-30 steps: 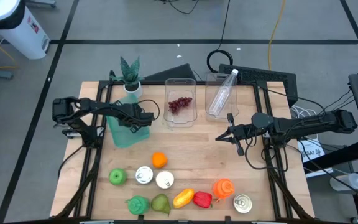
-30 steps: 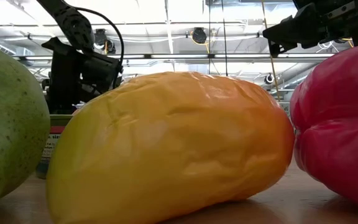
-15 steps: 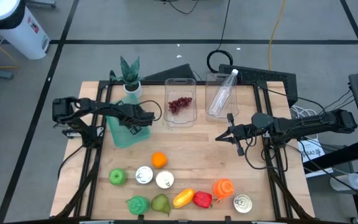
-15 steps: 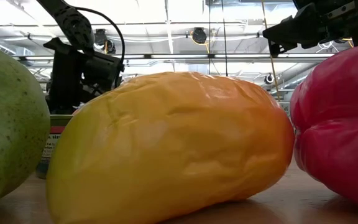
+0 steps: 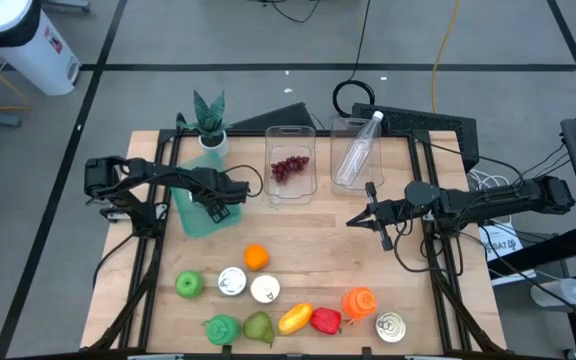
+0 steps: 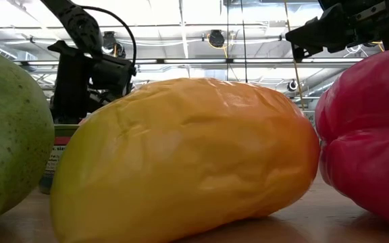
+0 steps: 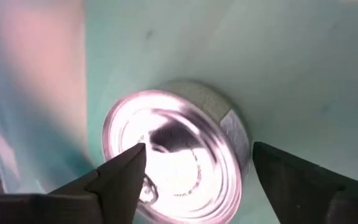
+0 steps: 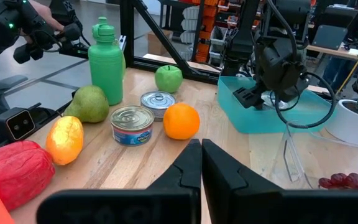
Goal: Pick & Place Food Item
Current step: Put the right green tuna can into the blue bin, then put the orange water bottle into the right transparent bin
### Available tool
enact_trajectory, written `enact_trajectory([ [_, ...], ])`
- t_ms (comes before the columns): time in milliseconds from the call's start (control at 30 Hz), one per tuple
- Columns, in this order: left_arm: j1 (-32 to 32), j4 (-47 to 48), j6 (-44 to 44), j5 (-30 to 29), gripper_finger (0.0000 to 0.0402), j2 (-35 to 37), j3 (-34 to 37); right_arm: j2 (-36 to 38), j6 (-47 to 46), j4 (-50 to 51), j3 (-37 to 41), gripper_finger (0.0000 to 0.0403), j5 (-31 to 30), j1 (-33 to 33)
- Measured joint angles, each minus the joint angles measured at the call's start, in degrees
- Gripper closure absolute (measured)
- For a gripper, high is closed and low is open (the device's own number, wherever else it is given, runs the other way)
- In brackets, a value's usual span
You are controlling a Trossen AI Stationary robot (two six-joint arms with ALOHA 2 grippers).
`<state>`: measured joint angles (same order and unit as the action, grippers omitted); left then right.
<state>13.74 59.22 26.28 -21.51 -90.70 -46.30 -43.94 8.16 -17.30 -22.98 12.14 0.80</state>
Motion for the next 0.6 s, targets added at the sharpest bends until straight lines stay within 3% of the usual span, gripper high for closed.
enact_trajectory([
  [167,0.1,0.1,-0.8,0.5,0.0064,0.0,0.0,0.0,0.0,0.0,0.0,0.0399,0.0,0.0],
  [367,0.1,1.3,-4.4,3.8,0.0062,0.2,-0.1,0.0,0.0,0.0,0.0,0.0399,0.0,0.0],
  [600,0.0,17.2,-1.8,3.2,0.0060,1.2,-7.7,0.0,0.2,0.0,0.0,0.0399,0.0,0.0],
])
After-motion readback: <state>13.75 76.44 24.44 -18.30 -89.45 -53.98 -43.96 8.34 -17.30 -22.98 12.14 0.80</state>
